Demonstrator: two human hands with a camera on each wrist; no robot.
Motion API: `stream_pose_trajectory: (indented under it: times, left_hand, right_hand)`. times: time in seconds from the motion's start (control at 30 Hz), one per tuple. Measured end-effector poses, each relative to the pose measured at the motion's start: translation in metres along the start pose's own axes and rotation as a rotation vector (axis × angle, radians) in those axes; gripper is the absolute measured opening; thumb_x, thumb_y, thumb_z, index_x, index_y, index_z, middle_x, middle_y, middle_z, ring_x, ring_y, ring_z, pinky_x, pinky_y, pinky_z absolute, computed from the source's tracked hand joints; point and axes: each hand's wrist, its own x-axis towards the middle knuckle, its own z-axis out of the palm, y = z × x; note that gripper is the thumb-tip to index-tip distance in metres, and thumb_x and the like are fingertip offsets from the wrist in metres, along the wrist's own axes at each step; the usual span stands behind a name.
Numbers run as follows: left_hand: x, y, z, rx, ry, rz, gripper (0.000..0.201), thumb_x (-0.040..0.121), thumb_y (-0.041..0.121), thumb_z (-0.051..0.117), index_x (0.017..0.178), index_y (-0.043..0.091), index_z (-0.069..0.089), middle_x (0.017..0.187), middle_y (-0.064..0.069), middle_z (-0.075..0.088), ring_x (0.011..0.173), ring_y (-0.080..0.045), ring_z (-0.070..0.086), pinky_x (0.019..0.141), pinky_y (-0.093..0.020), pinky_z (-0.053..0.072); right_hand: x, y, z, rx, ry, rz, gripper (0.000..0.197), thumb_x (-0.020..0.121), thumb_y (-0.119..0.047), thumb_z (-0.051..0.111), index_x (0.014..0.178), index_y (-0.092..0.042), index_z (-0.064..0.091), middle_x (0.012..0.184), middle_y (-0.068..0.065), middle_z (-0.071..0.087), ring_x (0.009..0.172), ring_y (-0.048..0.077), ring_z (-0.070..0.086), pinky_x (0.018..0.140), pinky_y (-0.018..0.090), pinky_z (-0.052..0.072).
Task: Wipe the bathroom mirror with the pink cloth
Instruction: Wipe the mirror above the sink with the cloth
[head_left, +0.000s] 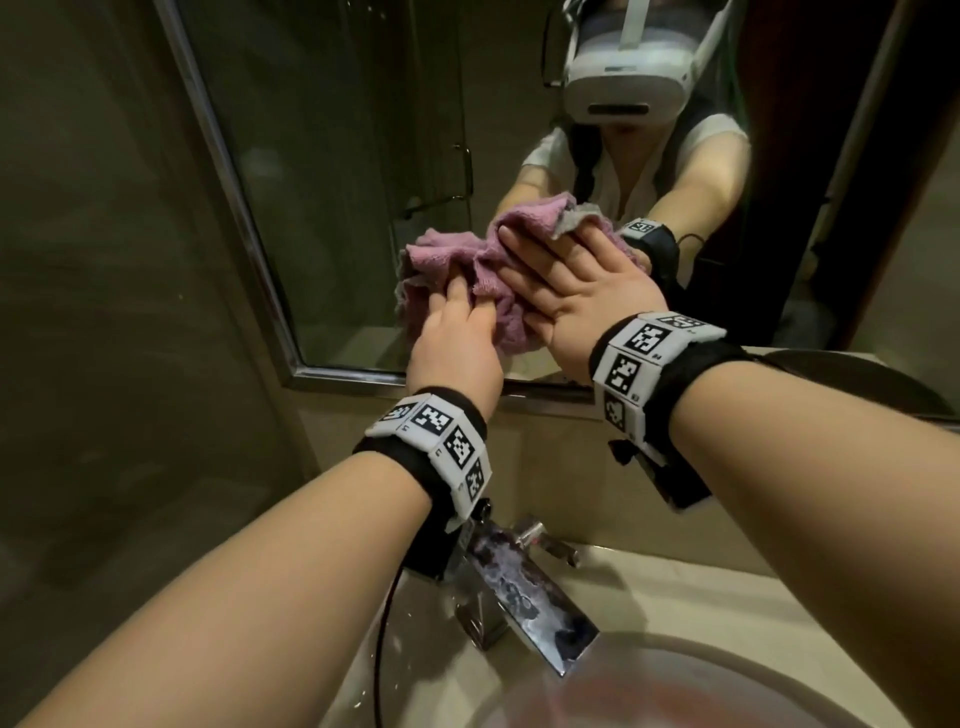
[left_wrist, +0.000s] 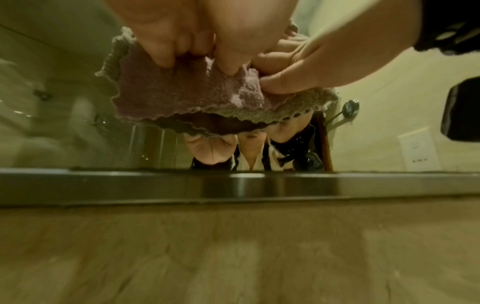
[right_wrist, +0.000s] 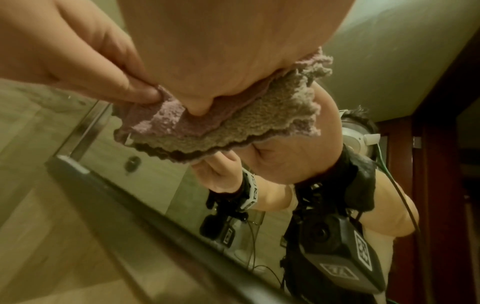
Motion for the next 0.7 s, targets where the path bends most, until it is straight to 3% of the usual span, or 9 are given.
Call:
stream_pose_trajectory:
  times: [0.1, 0.17, 0.23, 0.3, 0.4, 0.53, 0.6, 0.63, 0.7]
  left_hand:
    - [0.004, 0.007, -0.006, 0.018, 0.018, -0.011, 0.040, 0.090, 0.006, 0.042, 0.129, 0.015, 0.047, 0.152, -0.011, 0.022, 0.129, -0.033, 0.035, 0.098, -0.044, 0.042]
    - [0.003, 0.006, -0.004, 0.041, -0.009, -0.012, 0.041, 0.091, 0.005, 0.041, 0.130, 0.015, 0.045, 0.152, -0.011, 0.022, 0.127, -0.033, 0.037, 0.097, -0.043, 0.042]
    - [0.002, 0.003, -0.001, 0.052, -0.024, -0.001, 0.041, 0.092, 0.004, 0.041, 0.132, 0.014, 0.044, 0.152, -0.011, 0.021, 0.127, -0.033, 0.037, 0.097, -0.042, 0.042]
    - [0.001, -0.001, 0.002, 0.059, -0.026, 0.014, 0.041, 0.092, 0.004, 0.041, 0.131, 0.014, 0.044, 0.154, -0.010, 0.018, 0.126, -0.033, 0.037, 0.097, -0.043, 0.042]
    - [-0.009, -0.004, 0.014, 0.107, -0.082, 0.068, 0.044, 0.095, 0.006, 0.037, 0.138, 0.015, 0.038, 0.155, -0.009, 0.015, 0.127, -0.033, 0.035, 0.099, -0.043, 0.040]
    - [-0.030, -0.009, 0.045, 0.169, -0.200, 0.187, 0.050, 0.096, 0.010, 0.033, 0.145, 0.014, 0.026, 0.153, -0.008, 0.020, 0.135, -0.029, 0.028, 0.104, -0.039, 0.037]
    - [-0.039, -0.007, 0.058, 0.175, -0.244, 0.222, 0.050, 0.096, 0.008, 0.032, 0.145, 0.012, 0.026, 0.152, -0.008, 0.025, 0.137, -0.027, 0.026, 0.106, -0.038, 0.035]
    - [-0.042, -0.005, 0.061, 0.170, -0.248, 0.226, 0.048, 0.096, 0.008, 0.031, 0.144, 0.012, 0.027, 0.150, -0.008, 0.029, 0.136, -0.027, 0.029, 0.105, -0.038, 0.035]
    - [-0.044, -0.002, 0.061, 0.156, -0.231, 0.225, 0.046, 0.096, 0.009, 0.031, 0.142, 0.011, 0.031, 0.146, -0.008, 0.036, 0.132, -0.027, 0.034, 0.102, -0.037, 0.037]
  right_hand:
    - [-0.002, 0.006, -0.005, -0.003, 0.064, -0.005, 0.066, 0.086, -0.042, -0.001, 0.149, -0.027, 0.005, 0.159, 0.001, -0.002, 0.146, 0.023, -0.002, 0.098, 0.030, -0.036]
    - [-0.003, 0.006, -0.007, -0.017, 0.075, 0.005, 0.057, 0.095, -0.039, 0.012, 0.149, -0.028, -0.004, 0.158, 0.001, -0.014, 0.146, 0.025, -0.012, 0.093, 0.030, -0.038]
    - [-0.005, 0.000, -0.003, 0.026, 0.074, 0.036, 0.060, 0.098, -0.036, 0.027, 0.149, -0.027, -0.003, 0.158, 0.003, -0.013, 0.145, 0.028, -0.012, 0.093, 0.030, -0.038]
    - [-0.008, -0.009, 0.001, 0.076, 0.095, 0.059, 0.060, 0.094, -0.036, 0.032, 0.149, -0.026, 0.010, 0.158, 0.007, 0.002, 0.146, 0.032, 0.003, 0.099, 0.031, -0.035]
    - [-0.019, -0.021, 0.009, 0.065, -0.012, 0.068, 0.061, 0.081, -0.042, 0.033, 0.137, -0.020, 0.046, 0.144, 0.012, 0.044, 0.131, 0.034, 0.044, 0.110, 0.038, -0.009]
    - [-0.050, -0.037, 0.043, 0.046, -0.116, 0.008, 0.060, 0.076, -0.046, 0.041, 0.124, -0.017, 0.060, 0.131, 0.009, 0.058, 0.118, 0.033, 0.057, 0.112, 0.039, -0.001]
    - [-0.066, -0.047, 0.053, 0.099, -0.156, 0.085, 0.068, 0.077, -0.049, 0.058, 0.135, -0.017, 0.047, 0.144, 0.008, 0.042, 0.124, 0.029, 0.053, 0.113, 0.039, 0.002]
    - [-0.073, -0.052, 0.054, 0.135, -0.217, 0.133, 0.078, 0.082, -0.050, 0.057, 0.144, -0.016, 0.027, 0.152, 0.005, 0.016, 0.134, 0.027, 0.041, 0.115, 0.040, 0.003]
    - [-0.081, -0.057, 0.056, 0.158, -0.335, 0.144, 0.075, 0.095, -0.046, 0.036, 0.148, -0.019, -0.010, 0.139, -0.005, -0.031, 0.146, 0.023, 0.007, 0.117, 0.040, -0.003]
